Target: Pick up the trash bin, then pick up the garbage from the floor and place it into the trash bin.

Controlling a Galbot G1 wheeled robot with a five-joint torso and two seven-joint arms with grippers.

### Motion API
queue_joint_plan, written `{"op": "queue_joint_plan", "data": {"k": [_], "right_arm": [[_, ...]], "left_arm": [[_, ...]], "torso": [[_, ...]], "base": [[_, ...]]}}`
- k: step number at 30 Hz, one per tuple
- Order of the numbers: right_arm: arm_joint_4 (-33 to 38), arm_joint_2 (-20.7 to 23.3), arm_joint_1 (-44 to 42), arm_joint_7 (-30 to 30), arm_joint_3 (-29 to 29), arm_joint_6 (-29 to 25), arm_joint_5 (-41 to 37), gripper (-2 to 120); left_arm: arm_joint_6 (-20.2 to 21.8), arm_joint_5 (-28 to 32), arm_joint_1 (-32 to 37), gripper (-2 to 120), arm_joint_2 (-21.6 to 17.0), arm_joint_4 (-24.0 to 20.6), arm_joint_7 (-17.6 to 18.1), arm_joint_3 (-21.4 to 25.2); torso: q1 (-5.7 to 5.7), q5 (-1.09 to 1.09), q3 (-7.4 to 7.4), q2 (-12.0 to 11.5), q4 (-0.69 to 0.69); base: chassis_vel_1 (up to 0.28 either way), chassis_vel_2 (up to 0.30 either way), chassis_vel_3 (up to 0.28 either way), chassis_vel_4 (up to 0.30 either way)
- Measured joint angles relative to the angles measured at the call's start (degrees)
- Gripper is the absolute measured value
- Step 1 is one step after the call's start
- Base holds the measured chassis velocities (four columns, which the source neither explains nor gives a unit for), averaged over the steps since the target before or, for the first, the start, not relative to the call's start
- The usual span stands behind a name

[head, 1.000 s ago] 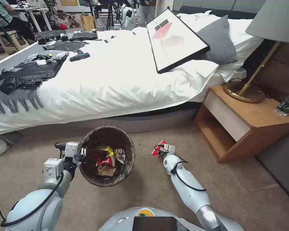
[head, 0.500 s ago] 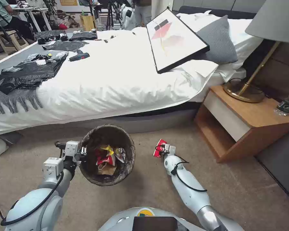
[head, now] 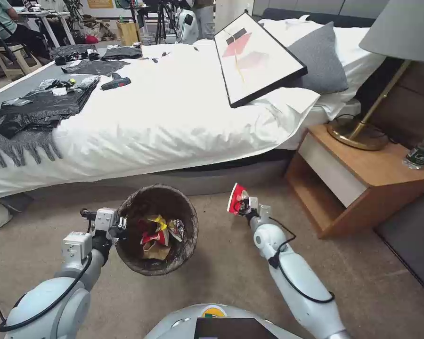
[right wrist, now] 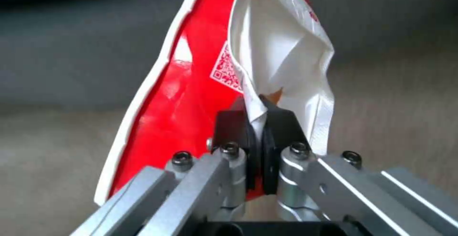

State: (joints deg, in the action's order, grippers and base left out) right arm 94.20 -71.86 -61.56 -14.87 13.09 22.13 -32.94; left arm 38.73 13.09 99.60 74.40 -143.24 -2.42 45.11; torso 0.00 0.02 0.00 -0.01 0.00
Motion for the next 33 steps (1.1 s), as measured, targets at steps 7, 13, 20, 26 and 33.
{"op": "queue_joint_plan", "data": {"k": [7,13,20,26,33], "right_arm": [[15.2,8.1,-3.2,-0.5,1.9,2.1,-2.6,2],[29.1,15.0,-4.2,-1.2,3.7,4.7,-8.4,2],[37.4,17.1,-3.5,0.4,3.8,8.4,-13.8,2],[41.6,17.9,-1.9,4.7,1.0,9.4,-14.6,2],[43.7,19.5,1.7,10.8,-2.6,9.4,-14.7,2]], "left_arm": [[0.1,0.8,-0.1,2,-0.3,0.0,0.2,-0.2],[0.2,1.1,-0.8,2,-0.6,0.0,0.2,-0.3],[0.4,1.0,-0.7,2,-0.4,0.0,0.2,-0.7],[0.7,1.0,-0.9,2,-0.7,0.0,0.3,-0.8],[0.8,1.1,-1.0,2,-1.2,0.0,0.4,-0.8]], "torso": [[0.00,0.00,0.00,0.0,-0.02],[0.00,-0.02,0.00,0.0,0.00],[0.00,-0.01,0.00,0.0,0.00],[0.00,-0.01,0.00,0.0,0.00],[0.00,-0.02,0.00,0.0,0.00]], "base": [[0.000,0.000,0.000,0.000],[0.000,0.000,0.000,0.000],[0.000,0.000,0.000,0.000],[0.000,0.000,0.000,0.000],[0.000,0.000,0.000,0.000]]}}
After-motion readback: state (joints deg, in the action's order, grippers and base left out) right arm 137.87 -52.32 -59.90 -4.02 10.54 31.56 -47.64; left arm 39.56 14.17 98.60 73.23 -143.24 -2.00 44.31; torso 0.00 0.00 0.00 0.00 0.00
